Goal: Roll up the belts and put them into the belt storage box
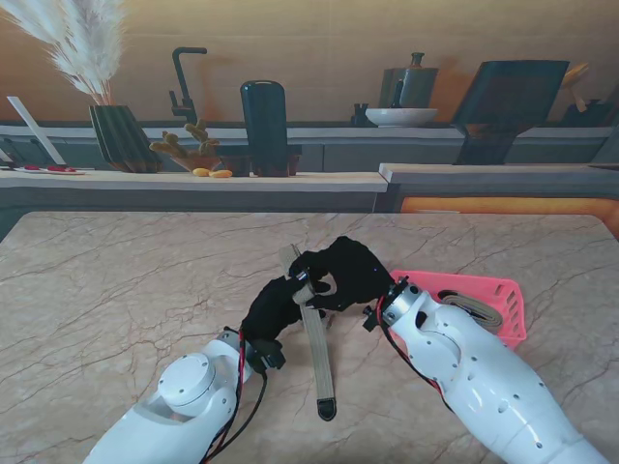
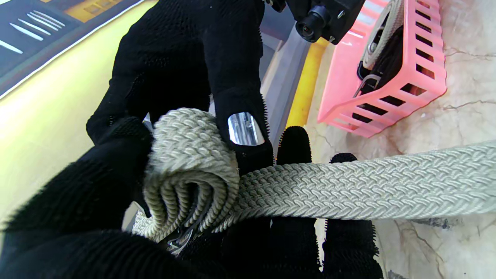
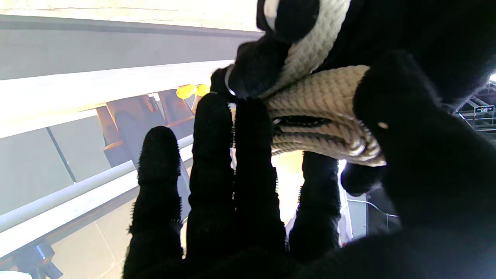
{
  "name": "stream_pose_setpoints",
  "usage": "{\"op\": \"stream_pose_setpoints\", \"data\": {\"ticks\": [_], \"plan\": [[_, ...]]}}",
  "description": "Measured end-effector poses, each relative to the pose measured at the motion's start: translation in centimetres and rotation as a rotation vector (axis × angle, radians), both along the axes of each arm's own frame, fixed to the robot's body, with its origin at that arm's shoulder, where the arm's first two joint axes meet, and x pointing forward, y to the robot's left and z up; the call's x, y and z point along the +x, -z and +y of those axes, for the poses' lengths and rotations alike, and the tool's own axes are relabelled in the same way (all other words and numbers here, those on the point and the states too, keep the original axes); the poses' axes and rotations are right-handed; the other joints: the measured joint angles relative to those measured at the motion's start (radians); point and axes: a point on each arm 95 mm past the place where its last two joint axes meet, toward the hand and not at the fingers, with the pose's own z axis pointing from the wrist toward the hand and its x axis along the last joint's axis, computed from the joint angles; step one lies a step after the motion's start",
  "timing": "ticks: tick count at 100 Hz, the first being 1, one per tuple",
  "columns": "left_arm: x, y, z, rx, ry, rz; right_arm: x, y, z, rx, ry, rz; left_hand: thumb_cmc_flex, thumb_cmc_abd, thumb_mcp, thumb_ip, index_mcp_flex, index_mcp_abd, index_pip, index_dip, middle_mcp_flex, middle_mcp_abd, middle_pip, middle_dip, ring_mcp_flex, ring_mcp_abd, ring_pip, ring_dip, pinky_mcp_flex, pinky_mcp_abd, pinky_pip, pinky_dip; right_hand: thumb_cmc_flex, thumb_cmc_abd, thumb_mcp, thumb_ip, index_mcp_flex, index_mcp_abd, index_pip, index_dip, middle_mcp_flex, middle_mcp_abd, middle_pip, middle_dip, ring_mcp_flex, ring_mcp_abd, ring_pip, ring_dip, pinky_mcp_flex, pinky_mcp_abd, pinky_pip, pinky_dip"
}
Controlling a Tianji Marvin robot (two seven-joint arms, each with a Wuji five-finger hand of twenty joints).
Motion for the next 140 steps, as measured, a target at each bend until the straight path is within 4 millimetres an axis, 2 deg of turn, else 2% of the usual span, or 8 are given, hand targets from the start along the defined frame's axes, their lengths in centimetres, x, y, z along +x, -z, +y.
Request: {"op": "stream_pose_setpoints", "data": {"ticks": [16, 25, 40, 54, 99, 113, 132, 140], "plan": [[0.2, -0.3, 0.2, 0.012, 0.007, -0.017, -0.2, 0.0, -0.3, -0.005, 0.007, 0.000, 0.129, -0.050, 0.037, -0.015, -0.012, 0.000, 0.034, 0.022, 0.041, 0.000, -0.037, 0.202, 0.041, -0.015, 0.021, 0.051, 0.028, -0.023, 0.024, 0.000, -0.011, -0.011, 0.000, 0.000, -0.001, -0.039, -0.054, 0.044, -0.047, -0.034, -0.008, -0.001, 0.007, -0.001, 0.000, 0.000, -0.008, 0.001, 0.000, 0.000], [0.4, -0.5, 0.2, 0.010, 0.026, -0.030, -0.6, -0.4, -0.6, -0.014, 0.007, -0.016, 0.213, -0.066, 0.045, -0.016, -0.012, -0.002, 0.066, 0.034, 0.042, 0.001, -0.046, 0.246, 0.074, -0.017, 0.012, 0.113, 0.045, -0.030, 0.037, 0.005, -0.064, -0.010, 0.010, 0.083, -0.003, -0.041, -0.105, 0.159, -0.078, -0.032, -0.008, 0.010, -0.009, -0.001, 0.002, 0.000, -0.011, 0.004, 0.000, 0.000], [0.6, -1.0, 0.1, 0.013, 0.038, -0.045, -1.6, -1.2, -1.1, -0.026, 0.003, -0.046, 0.326, -0.077, 0.045, -0.023, -0.006, -0.116, 0.131, 0.058, 0.039, 0.000, -0.015, 0.253, 0.091, -0.017, 0.034, 0.206, 0.061, -0.034, 0.053, 0.019, -0.073, 0.069, 0.024, 0.133, -0.025, -0.027, -0.092, 0.244, -0.152, -0.009, -0.025, -0.001, -0.039, -0.002, -0.010, 0.000, -0.025, 0.001, -0.009, 0.000], [0.6, -1.6, -0.5, 0.069, 0.061, -0.094, -2.6, -2.5, -1.8, -0.025, 0.006, -0.115, 0.338, -0.081, 0.045, -0.025, 0.004, -0.214, 0.180, 0.085, 0.039, -0.023, 0.028, 0.269, 0.091, -0.016, 0.079, 0.281, 0.061, -0.031, 0.075, 0.020, -0.073, 0.083, 0.023, 0.133, -0.033, 0.036, -0.059, 0.262, -0.168, 0.024, -0.015, 0.012, -0.036, -0.005, -0.007, 0.000, -0.025, -0.003, -0.016, 0.000], [1.0, -1.5, -1.8, 0.325, 0.100, -0.309, -1.8, -5.4, -3.1, -0.061, 0.143, -0.012, 0.356, -0.089, 0.045, -0.027, 0.015, -0.246, 0.254, 0.151, 0.038, -0.023, 0.077, 0.363, 0.085, 0.001, 0.094, 0.312, 0.045, -0.022, 0.101, 0.020, -0.187, 0.231, -0.253, 0.179, -0.263, 0.188, -0.151, 0.273, -0.498, 0.124, -0.081, -0.002, -0.074, 0.017, -0.119, -0.043, 0.035, -0.010, -0.056, -0.002], [1.2, -1.3, -1.8, 0.340, 0.103, -0.322, -0.8, -4.5, -2.8, 0.018, 0.164, 0.118, 0.357, -0.089, 0.045, -0.027, 0.015, -0.248, 0.255, 0.160, 0.038, -0.024, 0.077, 0.368, 0.083, 0.001, 0.094, 0.312, 0.044, -0.022, 0.101, 0.020, -0.170, 0.231, -0.258, 0.179, -0.099, 0.281, -0.168, 0.289, -0.422, 0.168, 0.019, 0.048, -0.023, 0.005, 0.006, 0.020, 0.110, -0.016, -0.036, -0.009], [1.3, -1.1, -1.6, 0.359, 0.106, -0.328, 0.1, -2.9, -2.2, 0.079, 0.128, 0.291, 0.362, -0.089, 0.045, -0.027, 0.015, -0.248, 0.266, 0.173, 0.038, -0.024, 0.078, 0.368, 0.082, 0.006, 0.094, 0.312, 0.041, -0.021, 0.101, 0.020, -0.134, 0.225, -0.145, 0.165, 0.082, 0.258, -0.125, 0.332, -0.239, 0.139, 0.087, 0.085, 0.087, -0.003, 0.153, 0.106, 0.172, -0.036, 0.035, 0.001], [1.3, -0.9, -1.5, 0.362, 0.107, -0.324, 0.1, -2.6, -2.0, 0.105, 0.116, 0.324, 0.367, -0.090, 0.045, -0.028, 0.015, -0.257, 0.282, 0.174, 0.038, -0.024, 0.078, 0.368, 0.079, 0.013, 0.094, 0.312, 0.041, -0.021, 0.101, 0.020, -0.095, 0.176, -0.097, 0.093, 0.085, 0.258, -0.024, 0.205, -0.159, 0.105, 0.088, 0.085, 0.134, -0.010, 0.166, 0.123, 0.198, -0.039, 0.054, 0.012]]}}
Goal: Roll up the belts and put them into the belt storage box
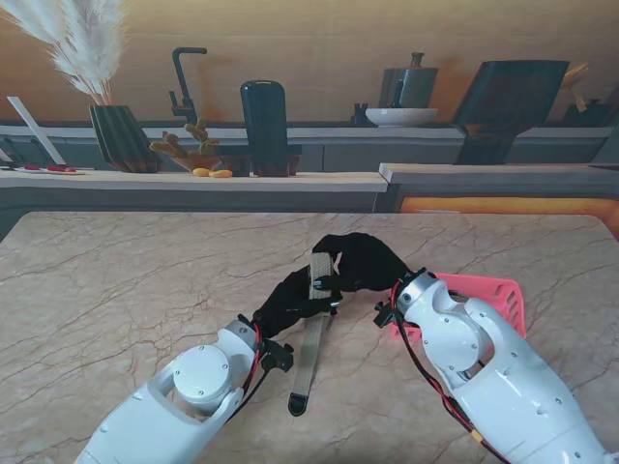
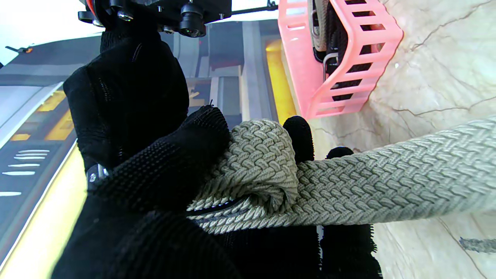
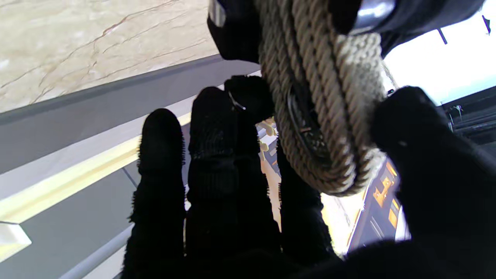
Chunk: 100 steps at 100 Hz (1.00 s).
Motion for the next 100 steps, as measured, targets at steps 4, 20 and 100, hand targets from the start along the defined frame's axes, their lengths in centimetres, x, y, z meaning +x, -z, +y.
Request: {"op": "stream_pose_setpoints", "data": {"ticks": [4, 20, 100], "plan": [[0.0, 0.1, 0.0, 0.002, 0.000, 0.002, 0.0, 0.1, 0.0, 0.011, -0.004, 0.014, 0.001, 0.000, 0.000, 0.000, 0.004, -0.005, 0.013, 0.000, 0.000, 0.000, 0.000, 0.000, -0.005, 0.001, 0.000, 0.000, 0.000, 0.000, 0.000, 0.000, 0.028, -0.021, 0.006, -0.040, 0.000, 0.000, 0.055, -0.067, 0.037, -0.003, -0.010, -0.005, 0.030, -0.004, 0.012, 0.005, 0.016, -0.001, 0.013, 0.002], [-0.1, 0.2, 0.0, -0.001, 0.002, 0.008, 0.2, 0.0, 0.0, 0.064, -0.014, 0.046, -0.011, -0.045, 0.024, -0.001, 0.043, -0.018, 0.013, -0.028, 0.042, -0.005, -0.112, 0.104, -0.009, 0.010, 0.002, -0.015, -0.022, 0.000, 0.000, 0.029, 0.096, -0.111, 0.006, -0.060, 0.111, 0.000, 0.080, -0.193, 0.158, 0.038, -0.093, -0.044, 0.134, -0.005, 0.033, 0.016, 0.059, -0.011, 0.040, 0.013], [1.4, 0.7, 0.0, -0.066, 0.072, 0.186, -0.2, -6.5, -0.6, -0.083, -0.007, -0.588, -0.130, 0.081, 0.025, 0.018, 0.142, -0.068, -0.210, -0.139, 0.095, -0.024, -0.061, -0.192, -0.029, 0.024, -0.014, -0.259, -0.029, 0.028, -0.064, 0.009, 0.107, -0.147, 0.017, -0.080, 0.143, -0.001, 0.114, -0.238, 0.277, -0.086, -0.051, -0.049, 0.160, -0.028, 0.005, 0.016, 0.072, -0.049, 0.040, 0.011]]}}
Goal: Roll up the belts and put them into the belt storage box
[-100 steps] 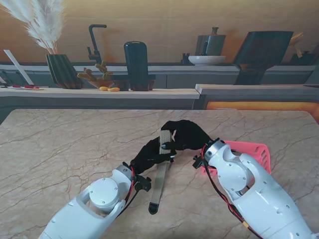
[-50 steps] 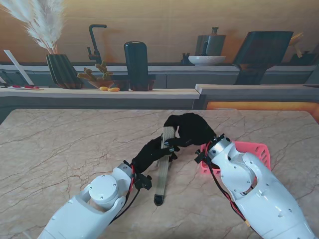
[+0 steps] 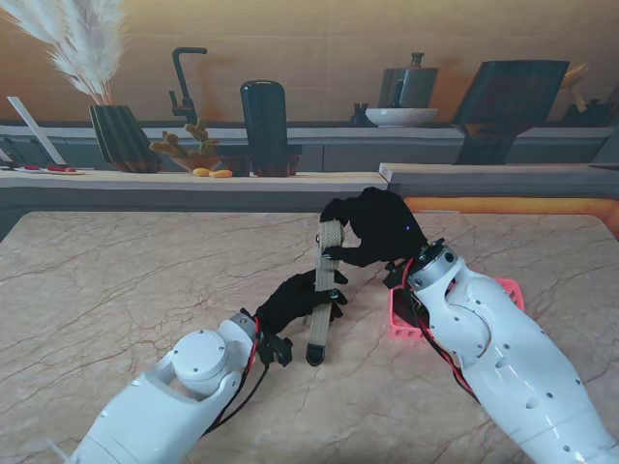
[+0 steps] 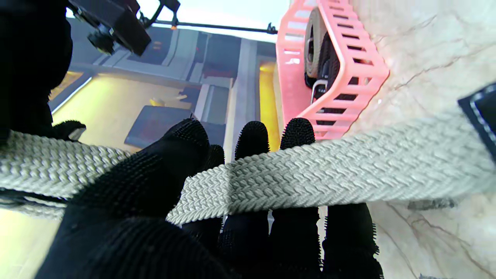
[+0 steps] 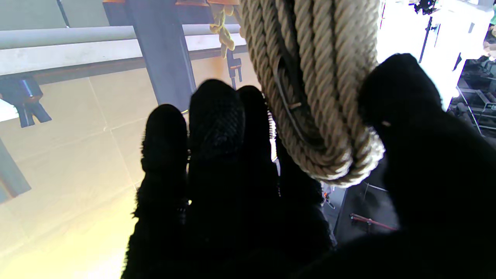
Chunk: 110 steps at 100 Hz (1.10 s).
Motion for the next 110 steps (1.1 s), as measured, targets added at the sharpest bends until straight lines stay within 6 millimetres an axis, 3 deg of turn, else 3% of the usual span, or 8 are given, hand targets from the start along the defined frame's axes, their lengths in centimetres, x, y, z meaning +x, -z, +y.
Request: {"op": "stream_pose_setpoints", "data": {"ticks": [23, 37, 54, 60, 75, 77, 93, 110], "plan": [[-0.2, 0.1, -0.2, -0.054, 0.048, 0.050, 0.9, 1.4, -0.1, 0.001, 0.016, 0.049, 0.180, 0.086, -0.132, 0.003, 0.052, 0.010, 0.064, -0.004, 0.073, 0.023, -0.026, 0.009, 0.040, 0.024, 0.050, -0.002, 0.019, -0.001, 0.043, -0.006, 0.000, 0.001, 0.000, 0.000, -0.006, -0.001, 0.007, -0.001, 0.000, -0.002, 0.011, 0.000, 0.000, -0.002, 0.000, 0.000, 0.000, 0.000, 0.000, -0.009], [-0.6, 0.1, 0.1, -0.140, 0.031, 0.114, 1.0, 2.4, 0.1, 0.009, 0.023, 0.068, 0.187, 0.105, -0.154, 0.003, 0.052, 0.077, 0.066, -0.013, 0.073, 0.024, -0.026, 0.001, 0.041, 0.030, 0.052, -0.002, 0.016, -0.001, 0.047, -0.014, 0.000, 0.003, 0.000, 0.000, -0.013, -0.015, 0.008, -0.001, 0.000, -0.003, 0.012, -0.002, 0.000, -0.002, 0.000, 0.000, 0.000, 0.000, 0.000, -0.009], [-1.3, 0.5, 0.1, -0.128, 0.016, 0.116, 0.8, 3.4, 0.7, 0.034, 0.008, 0.102, 0.186, 0.106, -0.177, 0.003, 0.052, 0.089, 0.066, -0.014, 0.071, 0.024, -0.026, -0.016, 0.041, 0.030, 0.051, -0.005, 0.005, -0.001, 0.049, -0.015, 0.000, 0.004, 0.000, 0.000, -0.016, -0.022, 0.008, -0.001, -0.004, 0.003, 0.017, -0.001, 0.000, -0.002, 0.000, 0.000, 0.001, 0.000, 0.000, -0.010], [-1.5, 0.6, 0.1, -0.129, 0.006, 0.120, 0.7, 3.7, 0.9, 0.035, 0.000, 0.109, 0.138, 0.117, -0.177, 0.003, 0.051, 0.118, 0.066, -0.025, 0.038, 0.035, -0.025, -0.094, 0.020, 0.031, 0.040, -0.016, -0.007, 0.000, 0.049, -0.015, 0.000, 0.004, 0.008, 0.000, -0.025, -0.034, 0.009, -0.001, -0.011, 0.007, 0.018, 0.000, 0.000, -0.002, 0.000, 0.000, 0.001, 0.000, 0.000, -0.010], [-1.8, 0.8, 0.4, -0.199, -0.036, 0.164, 0.2, 4.6, 1.4, 0.033, -0.028, 0.130, -0.183, 0.149, -0.291, 0.003, 0.005, 0.191, -0.077, -0.090, -0.084, 0.059, -0.057, -0.190, -0.069, 0.038, -0.052, -0.029, -0.038, 0.022, 0.015, -0.020, 0.000, 0.005, 0.009, 0.000, -0.046, -0.068, 0.016, -0.001, -0.024, 0.018, 0.017, -0.014, 0.000, -0.002, 0.000, 0.000, -0.007, 0.000, 0.000, -0.020], [-1.8, 0.8, 0.4, -0.211, -0.040, 0.170, 0.1, 4.7, 1.5, 0.031, -0.031, 0.132, -0.208, 0.149, -0.302, 0.022, -0.006, 0.199, -0.093, -0.100, -0.090, 0.060, -0.059, -0.194, -0.075, 0.038, -0.056, -0.029, -0.041, 0.027, 0.011, -0.023, 0.000, 0.005, 0.009, 0.000, -0.047, -0.073, 0.016, -0.002, -0.024, 0.018, 0.016, -0.015, 0.000, -0.002, 0.000, 0.000, -0.007, 0.000, 0.000, -0.020], [-2.0, 1.0, 0.6, -0.228, -0.053, 0.159, -0.1, 5.3, 1.7, 0.031, -0.038, 0.142, -0.218, 0.149, -0.299, 0.069, -0.046, 0.207, -0.136, -0.115, -0.139, 0.062, -0.086, -0.215, -0.098, 0.038, -0.104, -0.042, -0.047, 0.052, -0.014, -0.028, -0.001, 0.035, 0.011, -0.001, -0.069, -0.074, 0.016, -0.009, -0.036, 0.025, 0.011, -0.016, 0.000, -0.002, 0.000, 0.000, -0.007, 0.000, 0.000, -0.020], [-2.2, 1.3, 1.1, -0.259, -0.065, 0.168, -0.2, 6.0, 2.0, 0.023, -0.048, 0.172, -0.255, 0.130, -0.171, 0.070, -0.082, 0.214, -0.188, -0.117, -0.154, 0.062, -0.088, -0.228, -0.107, 0.032, -0.152, -0.056, -0.037, 0.063, -0.026, -0.040, -0.001, 0.081, 0.023, -0.002, -0.125, -0.075, 0.017, -0.010, -0.033, 0.019, 0.019, -0.017, 0.000, -0.002, 0.000, 0.000, -0.008, 0.000, 0.000, -0.021]]}}
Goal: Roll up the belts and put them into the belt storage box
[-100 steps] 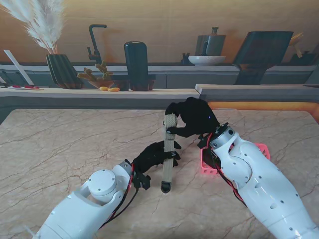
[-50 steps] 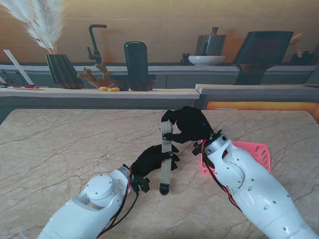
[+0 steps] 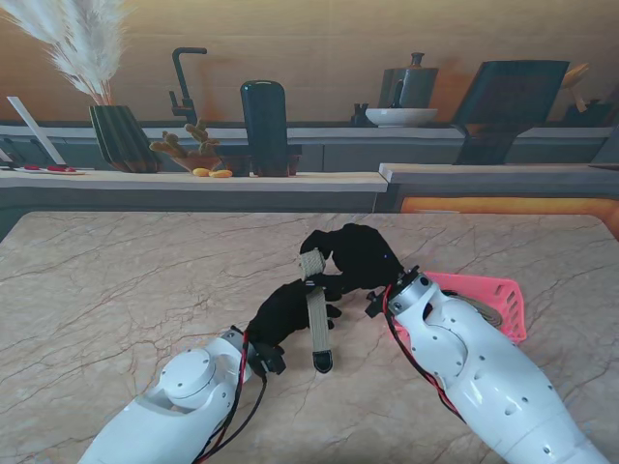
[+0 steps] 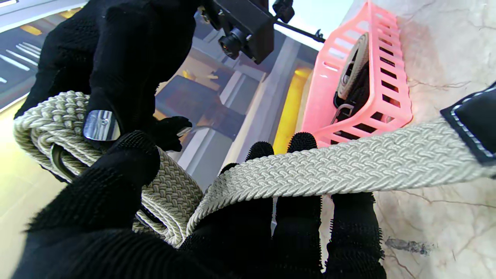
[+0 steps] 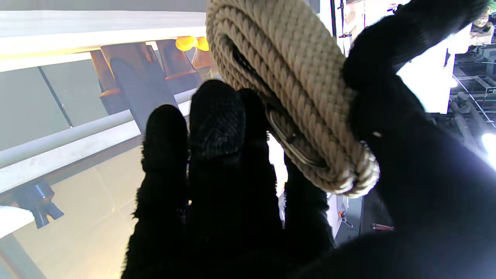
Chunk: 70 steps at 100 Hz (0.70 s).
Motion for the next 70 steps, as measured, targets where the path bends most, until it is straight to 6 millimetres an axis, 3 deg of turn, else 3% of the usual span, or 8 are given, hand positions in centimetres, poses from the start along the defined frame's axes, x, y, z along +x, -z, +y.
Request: {"op": "stream_pose_setpoints", "data": {"ticks": [17, 20, 40, 42, 44, 47, 51, 70], "plan": [[-0.1, -0.1, 0.2, -0.016, 0.018, -0.014, 0.2, 0.3, 0.3, 0.005, 0.006, 0.016, -0.184, -0.021, 0.312, 0.001, -0.053, 0.018, -0.025, -0.002, -0.052, -0.002, -0.023, -0.001, -0.003, -0.010, -0.045, -0.018, 0.001, 0.006, -0.036, -0.012, -0.040, 0.011, 0.000, -0.003, -0.001, -0.008, 0.000, -0.001, 0.000, -0.005, 0.009, 0.001, 0.000, 0.000, 0.000, 0.000, -0.001, 0.000, 0.000, 0.000], [-0.2, -0.1, 0.3, -0.019, 0.024, -0.019, 0.2, 0.3, 0.3, 0.005, 0.008, 0.016, -0.209, -0.021, 0.355, 0.001, -0.063, 0.018, -0.034, -0.011, -0.052, -0.003, -0.029, -0.001, -0.008, -0.010, -0.046, -0.019, 0.001, 0.007, -0.041, -0.013, -0.042, 0.012, -0.001, -0.023, -0.001, -0.010, 0.000, -0.001, 0.000, -0.006, 0.010, 0.006, 0.000, 0.000, 0.000, 0.000, -0.002, 0.000, 0.000, 0.000], [0.1, -0.2, 0.6, -0.015, 0.037, -0.041, 0.3, 0.3, 0.2, 0.025, 0.037, 0.029, -0.370, -0.043, 0.512, -0.008, -0.063, 0.018, -0.039, -0.010, -0.066, -0.005, -0.046, -0.009, -0.014, -0.018, -0.070, -0.024, 0.001, 0.011, -0.078, -0.022, -0.056, 0.018, -0.001, -0.023, -0.001, -0.017, 0.000, -0.012, 0.000, -0.014, 0.010, 0.006, 0.000, 0.000, 0.000, -0.001, -0.003, 0.000, 0.000, 0.000], [0.2, -0.2, 0.6, -0.015, 0.038, -0.042, 0.4, 0.4, 0.2, 0.026, 0.039, 0.030, -0.381, -0.044, 0.512, -0.014, -0.063, 0.018, -0.040, -0.010, -0.073, -0.005, -0.048, -0.009, -0.022, -0.018, -0.071, -0.024, 0.000, 0.012, -0.081, -0.022, -0.056, 0.018, -0.001, -0.023, -0.001, -0.017, 0.000, -0.013, 0.000, -0.015, 0.010, 0.006, 0.000, 0.000, 0.000, -0.001, -0.003, 0.000, 0.000, 0.000], [0.2, -0.2, 0.6, -0.016, 0.039, -0.042, 0.4, 0.4, 0.2, 0.027, 0.041, 0.032, -0.402, -0.059, 0.511, -0.042, -0.063, 0.018, -0.041, -0.008, -0.086, -0.005, -0.051, -0.009, -0.027, -0.019, -0.074, -0.029, -0.001, 0.012, -0.086, -0.022, -0.055, 0.018, -0.001, -0.023, -0.001, -0.017, 0.000, -0.013, 0.000, -0.015, 0.010, 0.006, 0.000, 0.000, 0.000, -0.001, -0.004, 0.000, 0.000, -0.001], [0.2, -0.3, 0.6, -0.017, 0.044, -0.045, 0.4, 0.4, 0.1, 0.026, 0.045, 0.035, -0.450, -0.141, 0.436, -0.129, -0.076, 0.027, -0.048, -0.007, -0.088, -0.006, -0.051, -0.010, -0.030, -0.019, -0.076, -0.029, -0.001, 0.012, -0.090, -0.022, -0.040, 0.006, -0.001, -0.021, -0.001, -0.017, 0.000, -0.018, 0.000, -0.015, 0.010, 0.005, 0.000, 0.000, 0.000, -0.001, -0.010, 0.000, 0.000, -0.001], [0.3, -0.4, 0.7, -0.019, 0.046, -0.054, 0.4, 0.5, 0.1, 0.023, 0.049, 0.041, -0.455, -0.169, 0.412, -0.167, -0.085, 0.053, -0.062, -0.011, -0.088, -0.006, -0.051, -0.010, -0.035, -0.019, -0.081, -0.029, -0.001, 0.012, -0.091, -0.022, -0.034, -0.008, 0.000, -0.021, -0.001, -0.018, 0.000, -0.024, 0.000, -0.015, 0.010, 0.005, 0.000, 0.000, 0.000, -0.001, -0.010, 0.000, 0.000, -0.001], [0.3, -0.8, 0.7, -0.050, 0.005, -0.043, 0.3, 1.2, 0.1, 0.020, 0.050, 0.061, -0.466, -0.110, 0.231, -0.176, -0.114, 0.102, -0.082, -0.044, -0.096, -0.004, -0.055, -0.010, -0.035, -0.020, -0.082, -0.029, -0.002, 0.013, -0.100, -0.022, 0.003, -0.018, 0.011, -0.019, -0.049, -0.030, -0.020, -0.037, 0.000, -0.016, 0.010, 0.002, 0.000, 0.000, 0.000, -0.001, -0.011, 0.000, 0.000, -0.001]]}}
